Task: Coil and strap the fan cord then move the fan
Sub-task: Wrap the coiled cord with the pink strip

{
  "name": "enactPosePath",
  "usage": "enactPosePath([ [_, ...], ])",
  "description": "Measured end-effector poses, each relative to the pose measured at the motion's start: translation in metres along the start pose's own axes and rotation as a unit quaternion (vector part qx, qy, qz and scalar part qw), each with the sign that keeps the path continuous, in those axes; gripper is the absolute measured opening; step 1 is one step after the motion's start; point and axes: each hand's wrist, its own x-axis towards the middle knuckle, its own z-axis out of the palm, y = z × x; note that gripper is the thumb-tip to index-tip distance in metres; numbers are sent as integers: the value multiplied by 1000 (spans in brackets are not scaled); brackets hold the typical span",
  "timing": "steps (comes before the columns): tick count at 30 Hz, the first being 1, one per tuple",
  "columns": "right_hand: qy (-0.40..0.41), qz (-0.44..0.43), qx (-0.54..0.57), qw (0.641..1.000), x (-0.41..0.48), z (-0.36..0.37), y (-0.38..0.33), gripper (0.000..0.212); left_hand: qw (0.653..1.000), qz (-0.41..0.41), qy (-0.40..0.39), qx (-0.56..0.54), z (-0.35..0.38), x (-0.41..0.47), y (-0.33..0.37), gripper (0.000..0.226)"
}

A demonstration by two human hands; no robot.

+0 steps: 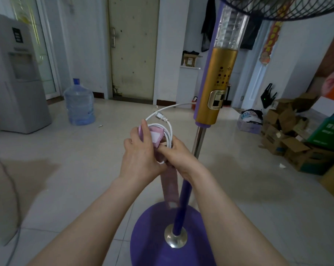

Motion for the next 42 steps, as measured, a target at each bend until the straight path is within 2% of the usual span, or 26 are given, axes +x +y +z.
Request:
enactPosePath([
  [4,-67,56,31,996,-8,-12,6,30,1000,16,1,-3,-5,3,-4,121],
  [7,-107,79,0,991,-10,-23,6,28,999,23,-16,-17,-5,2,-9,120],
  [10,-140,74,-16,987,-9,-30,7,30,998,26,-44,-45,-7,5,-14,123],
  [14,-198,71,47,977,-10,-42,8,37,992,-1,-87,-94,-11,11,-17,135],
  [21,-133,103,-69,983,-7,-34,8,15,995,13,-78,-55,-12,20,-25,133],
  [27,-35,98,-122,987,-7,-36,9,14,996,10,-76,-50,-14,21,-21,134],
  [33,51,44,-229,971,-18,-34,11,30,999,21,-42,-7,-13,19,-21,130],
  [37,15,35,-222,974,-39,-27,2,32,1000,17,-16,-1,-11,15,-20,116],
  [42,-40,12,-196,980,-43,-21,-21,20,1000,19,17,-13,-7,9,-23,102],
])
